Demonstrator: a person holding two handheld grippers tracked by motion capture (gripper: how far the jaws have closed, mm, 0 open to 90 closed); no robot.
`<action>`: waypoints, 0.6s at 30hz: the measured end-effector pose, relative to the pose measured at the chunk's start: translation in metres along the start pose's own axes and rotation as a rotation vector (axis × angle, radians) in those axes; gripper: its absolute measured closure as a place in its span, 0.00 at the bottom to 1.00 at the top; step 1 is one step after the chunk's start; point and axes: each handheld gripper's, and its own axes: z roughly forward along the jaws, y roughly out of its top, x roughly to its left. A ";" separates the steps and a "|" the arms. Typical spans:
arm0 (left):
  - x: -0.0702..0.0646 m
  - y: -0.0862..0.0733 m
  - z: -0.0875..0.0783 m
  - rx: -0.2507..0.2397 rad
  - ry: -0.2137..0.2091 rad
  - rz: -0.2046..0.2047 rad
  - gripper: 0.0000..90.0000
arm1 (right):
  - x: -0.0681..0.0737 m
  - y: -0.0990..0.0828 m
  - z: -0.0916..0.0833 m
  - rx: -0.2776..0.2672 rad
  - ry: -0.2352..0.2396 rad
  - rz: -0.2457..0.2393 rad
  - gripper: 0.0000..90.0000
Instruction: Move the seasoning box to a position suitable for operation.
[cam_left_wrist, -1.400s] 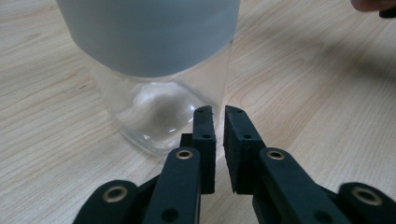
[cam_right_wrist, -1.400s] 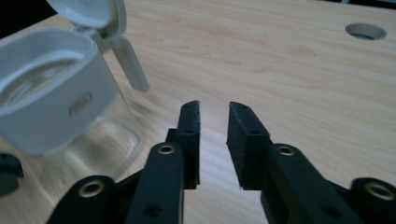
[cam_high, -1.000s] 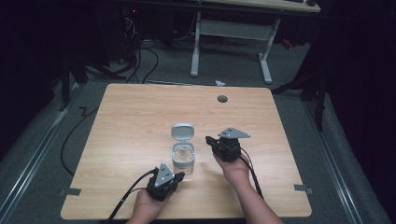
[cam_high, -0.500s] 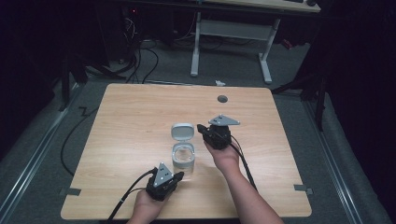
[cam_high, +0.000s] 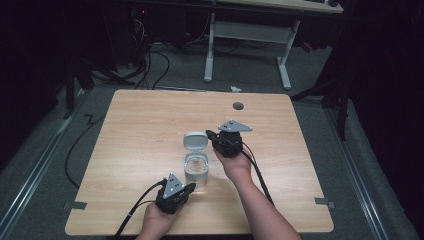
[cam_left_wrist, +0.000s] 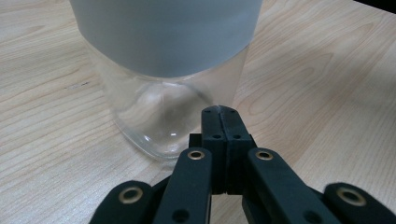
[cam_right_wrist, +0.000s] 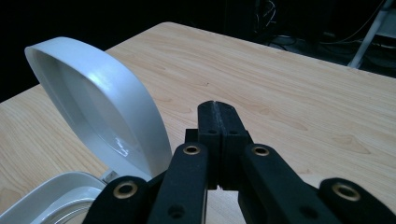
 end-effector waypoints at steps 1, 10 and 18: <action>0.000 0.000 0.000 0.000 -0.002 0.000 1.00 | 0.000 0.000 0.000 -0.001 0.003 0.005 1.00; 0.000 -0.001 0.000 0.009 -0.006 0.010 1.00 | 0.006 0.002 -0.008 -0.017 0.019 -0.006 1.00; -0.001 -0.001 0.001 0.007 -0.005 0.011 1.00 | 0.015 -0.003 -0.019 -0.021 0.028 -0.033 1.00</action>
